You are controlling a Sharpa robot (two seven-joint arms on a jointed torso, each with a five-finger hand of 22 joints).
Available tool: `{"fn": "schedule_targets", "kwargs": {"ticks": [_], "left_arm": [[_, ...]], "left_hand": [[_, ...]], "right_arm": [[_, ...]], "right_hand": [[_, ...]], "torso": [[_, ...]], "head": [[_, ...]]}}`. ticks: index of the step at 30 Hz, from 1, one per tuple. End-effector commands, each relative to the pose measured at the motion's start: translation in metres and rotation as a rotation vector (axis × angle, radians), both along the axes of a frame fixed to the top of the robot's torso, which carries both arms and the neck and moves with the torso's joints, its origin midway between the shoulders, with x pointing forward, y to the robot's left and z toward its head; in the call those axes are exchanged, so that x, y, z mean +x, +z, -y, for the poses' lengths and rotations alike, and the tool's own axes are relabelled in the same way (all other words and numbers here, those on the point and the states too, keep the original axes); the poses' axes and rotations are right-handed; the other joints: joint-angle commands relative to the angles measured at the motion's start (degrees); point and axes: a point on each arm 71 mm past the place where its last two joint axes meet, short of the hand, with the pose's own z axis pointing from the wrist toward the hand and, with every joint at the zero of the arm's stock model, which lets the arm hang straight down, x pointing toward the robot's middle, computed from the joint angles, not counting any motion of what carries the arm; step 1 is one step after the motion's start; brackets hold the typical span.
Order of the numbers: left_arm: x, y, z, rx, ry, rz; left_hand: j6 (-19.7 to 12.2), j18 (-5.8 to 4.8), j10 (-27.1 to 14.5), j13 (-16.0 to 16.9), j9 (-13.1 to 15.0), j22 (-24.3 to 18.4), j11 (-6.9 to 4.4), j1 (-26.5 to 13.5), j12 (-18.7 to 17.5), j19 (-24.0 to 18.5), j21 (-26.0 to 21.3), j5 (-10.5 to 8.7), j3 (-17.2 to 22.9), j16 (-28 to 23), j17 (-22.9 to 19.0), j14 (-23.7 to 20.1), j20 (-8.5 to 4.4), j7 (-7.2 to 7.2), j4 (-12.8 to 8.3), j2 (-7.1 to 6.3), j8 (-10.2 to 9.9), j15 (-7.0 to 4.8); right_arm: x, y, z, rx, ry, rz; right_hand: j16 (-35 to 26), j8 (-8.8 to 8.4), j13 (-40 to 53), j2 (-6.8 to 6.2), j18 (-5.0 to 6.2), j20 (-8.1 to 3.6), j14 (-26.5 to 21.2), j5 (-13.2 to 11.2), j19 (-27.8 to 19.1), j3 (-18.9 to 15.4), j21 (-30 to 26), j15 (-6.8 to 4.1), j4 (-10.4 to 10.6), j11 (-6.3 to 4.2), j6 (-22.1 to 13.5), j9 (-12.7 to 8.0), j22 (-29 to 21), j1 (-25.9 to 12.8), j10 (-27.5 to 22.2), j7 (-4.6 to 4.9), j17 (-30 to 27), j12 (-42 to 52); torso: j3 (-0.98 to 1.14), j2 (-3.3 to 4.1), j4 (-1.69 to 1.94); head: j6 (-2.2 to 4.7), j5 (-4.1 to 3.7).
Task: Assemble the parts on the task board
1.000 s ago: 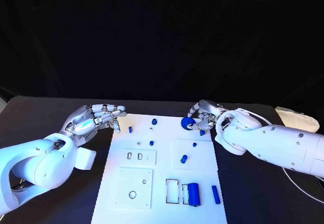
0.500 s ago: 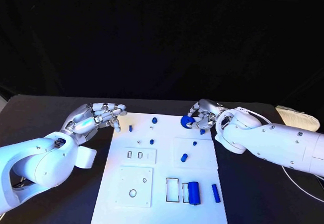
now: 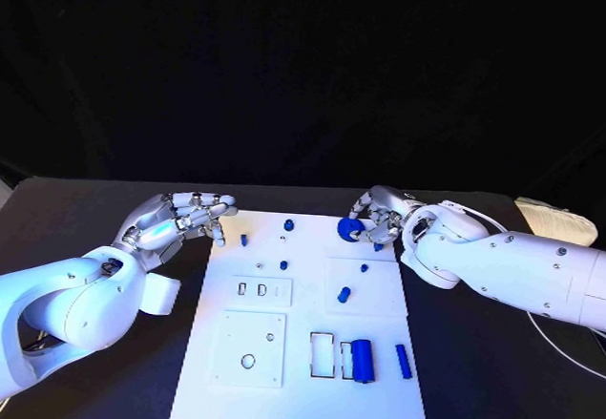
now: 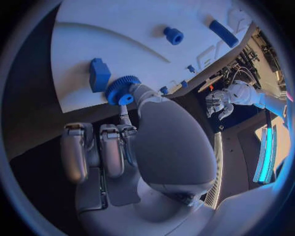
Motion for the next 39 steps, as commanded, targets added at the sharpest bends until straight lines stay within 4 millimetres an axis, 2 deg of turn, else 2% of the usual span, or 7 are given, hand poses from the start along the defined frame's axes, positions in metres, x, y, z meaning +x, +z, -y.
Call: {"fn": "schedule_targets", "kwargs": {"ticks": [1, 12, 15, 22, 24, 28, 39], "left_arm": [[-0.001, 0.002, 0.003, -0.011, -0.020, 0.006], [-0.001, 0.002, 0.003, -0.011, -0.021, 0.006], [-0.001, 0.002, 0.004, -0.012, -0.024, 0.006], [-0.002, 0.002, 0.007, -0.015, -0.032, 0.005], [-0.002, 0.002, 0.007, -0.016, -0.034, 0.004], [-0.003, 0.002, 0.007, -0.016, -0.035, 0.004], [-0.003, 0.002, 0.009, -0.017, -0.039, 0.003]], "left_hand": [[-0.3, 0.82, -0.3, 0.1, 0.1, 0.1, -0.14, -0.4, 0.2, -0.3, 0.2, 0.00, 0.0, 0.2, 0.1, -0.3, -0.07, 0.06, -0.3, 0.17, 0.3, -0.02], [-0.3, 0.82, -0.3, 0.1, 0.1, 0.1, -0.14, -0.4, 0.2, -0.3, 0.2, 0.00, 0.0, 0.2, 0.1, -0.3, -0.07, 0.06, -0.3, 0.17, 0.3, -0.02], [-0.3, 0.82, -0.3, 0.1, 0.1, 0.1, -0.14, -0.4, 0.2, -0.3, 0.2, 0.00, 0.0, 0.2, 0.1, -0.3, -0.07, 0.06, -0.3, 0.17, 0.3, -0.02], [-0.3, 0.82, -0.3, 0.1, 0.1, 0.1, -0.14, -0.4, 0.2, -0.3, 0.2, 0.00, 0.0, 0.2, 0.1, -0.3, -0.07, 0.06, -0.3, 0.17, 0.3, -0.02], [-0.3, 0.82, -0.3, 0.1, 0.1, 0.1, -0.14, -0.4, 0.2, -0.3, 0.2, 0.00, 0.0, 0.2, 0.1, -0.3, -0.07, 0.06, -0.3, 0.17, 0.3, -0.02], [-0.3, 0.82, -0.4, 0.1, 0.1, 0.3, -0.13, -0.4, 0.2, -0.5, 0.6, 0.00, 0.1, 0.4, 0.0, -0.4, -0.05, 0.06, -0.3, 0.23, 0.4, 0.00], [-0.3, 0.82, -0.4, 0.1, 0.1, 0.3, -0.13, -0.4, 0.2, -0.5, 0.6, 0.00, 0.1, 0.4, 0.0, -0.4, -0.05, 0.06, -0.3, 0.23, 0.4, 0.00]], "right_arm": [[-0.005, 0.002, -0.007, -0.003, 0.026, 0.052], [-0.020, 0.017, -0.043, 0.000, 0.097, 0.135], [-0.025, 0.021, -0.062, 0.005, 0.133, 0.151], [-0.031, 0.024, -0.094, -0.002, 0.200, 0.171], [-0.032, 0.023, -0.102, -0.005, 0.214, 0.170], [-0.032, 0.020, -0.111, -0.005, 0.224, 0.167], [-0.026, 0.009, -0.129, -0.013, 0.231, 0.143]], "right_hand": [[0.2, 0.47, 14.9, -0.35, -0.50, -0.54, 5.7, 1.0, 3.6, 1.5, 0.5, -0.38, -0.1, -0.50, 1.6, 0.1, 10.6, -0.6, 5.7, -0.74, 13.8, 0.5], [0.2, 0.68, 15.1, -1.11, -0.79, -0.76, 5.8, 0.5, 4.2, 3.2, 1.5, -0.62, -0.4, -0.75, 2.5, 0.1, 11.7, -1.6, 5.9, -1.02, 14.1, 0.6], [0.2, 0.68, 15.1, -1.14, -0.85, -0.77, 5.8, 0.4, 4.3, 3.3, 1.7, -0.64, -0.4, -0.75, 2.5, 0.1, 11.9, -1.7, 5.9, -1.04, 14.1, 0.6], [0.3, 0.66, 15.1, -1.22, -0.92, -0.80, 5.8, 0.2, 4.4, 3.5, 1.9, -0.66, -0.5, -0.77, 2.5, 0.1, 12.2, -1.9, 5.9, -1.04, 14.2, 0.6], [0.3, 0.66, 15.1, -1.22, -0.92, -0.80, 5.8, 0.2, 4.4, 3.5, 1.9, -0.66, -0.5, -0.77, 2.5, 0.1, 12.2, -1.9, 5.9, -1.04, 14.2, 0.6], [0.2, 0.64, 15.1, -1.22, -0.94, -0.81, 5.8, 0.1, 4.5, 3.6, 2.0, -0.67, -0.5, -0.78, 2.5, 0.1, 12.3, -1.9, 5.9, -1.05, 14.1, 0.6], [0.2, 0.59, 15.1, -1.23, -0.96, -0.82, 5.8, 0.1, 4.5, 3.8, 2.1, -0.68, -0.6, -0.79, 2.5, 0.1, 12.4, -1.9, 5.9, -1.05, 14.1, 0.6]], "torso": [[-0.03, -0.02, 0.02], [-0.06, -0.03, 0.02], [-0.16, -0.02, 0.09], [-0.12, 0.12, 0.21], [-0.17, 0.11, 0.24], [-0.10, 0.18, 0.09], [-0.07, 0.16, 0.22]], "head": [[0.15, 0.16], [0.22, 0.44], [0.31, 0.53], [0.18, 1.09], [0.11, 1.21], [0.06, 1.56], [-0.31, 1.77]]}}
